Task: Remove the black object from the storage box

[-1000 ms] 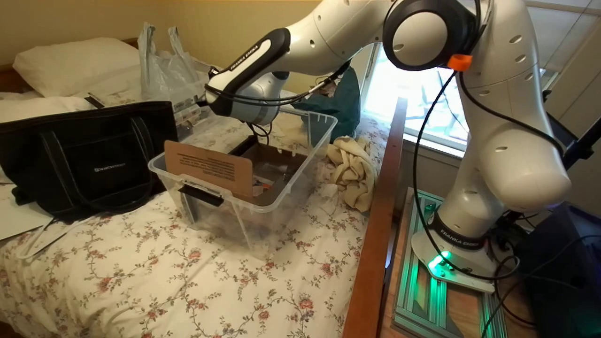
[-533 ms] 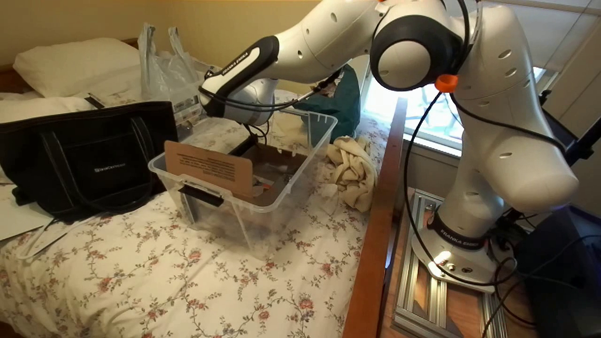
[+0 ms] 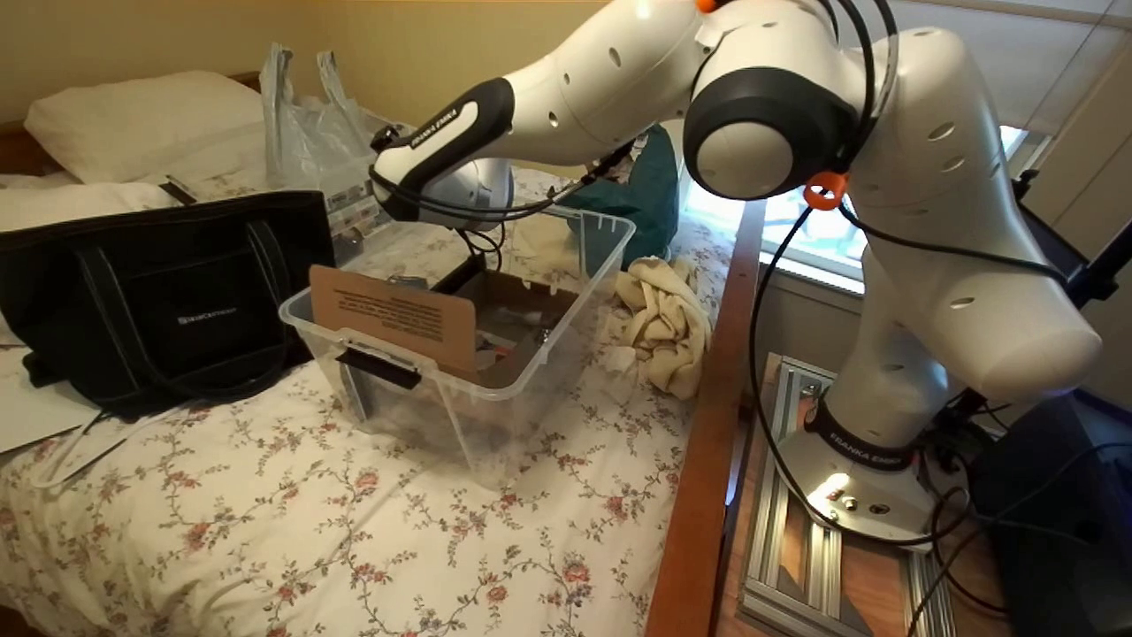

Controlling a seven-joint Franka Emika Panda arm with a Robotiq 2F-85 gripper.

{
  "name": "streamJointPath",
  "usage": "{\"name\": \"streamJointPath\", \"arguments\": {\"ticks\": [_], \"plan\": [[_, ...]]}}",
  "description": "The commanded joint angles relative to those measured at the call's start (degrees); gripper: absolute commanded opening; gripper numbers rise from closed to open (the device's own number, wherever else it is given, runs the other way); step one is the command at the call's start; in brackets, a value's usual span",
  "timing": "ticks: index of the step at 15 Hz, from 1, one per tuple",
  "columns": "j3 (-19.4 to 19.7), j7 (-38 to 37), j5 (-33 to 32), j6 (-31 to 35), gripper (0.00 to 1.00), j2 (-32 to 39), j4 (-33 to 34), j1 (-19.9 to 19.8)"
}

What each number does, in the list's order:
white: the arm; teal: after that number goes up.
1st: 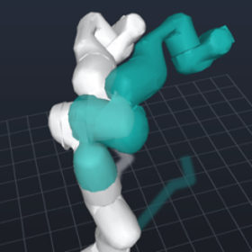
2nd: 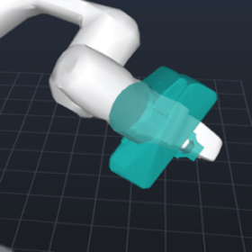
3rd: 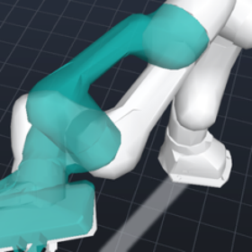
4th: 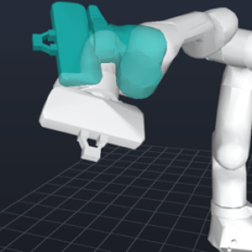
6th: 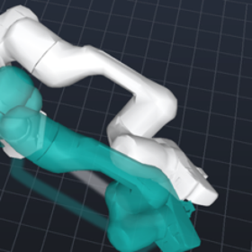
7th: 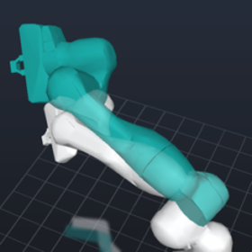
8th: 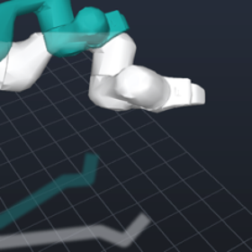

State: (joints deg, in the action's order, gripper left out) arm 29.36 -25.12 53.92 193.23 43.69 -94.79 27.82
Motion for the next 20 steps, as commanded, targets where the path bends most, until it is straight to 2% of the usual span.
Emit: {"name": "streamJointPath", "arguments": {"ticks": [1,5,7,10,14,17,20], "plan": [[0.3,1.1,-1.0,0.2,1.0,-0.6,-0.3,0.7],[-1.2,3.4,-2.5,-0.2,1.0,-2.7,-2.4,0.2],[-3.3,5.4,-4.1,0.1,1.0,-4.4,-3.9,-0.6],[-8.3,8.7,-8.3,1.1,1.0,-7.3,-6.4,-3.4],[-17.8,13.1,-16.9,6.3,1.0,-10.4,-10.1,-10.5],[-25.3,12.2,-28.2,11.2,1.0,-11.9,-14.1,-17.9],[-29.8,10.9,-37.8,15.0,1.0,-12.4,-18.0,-24.0]]}}
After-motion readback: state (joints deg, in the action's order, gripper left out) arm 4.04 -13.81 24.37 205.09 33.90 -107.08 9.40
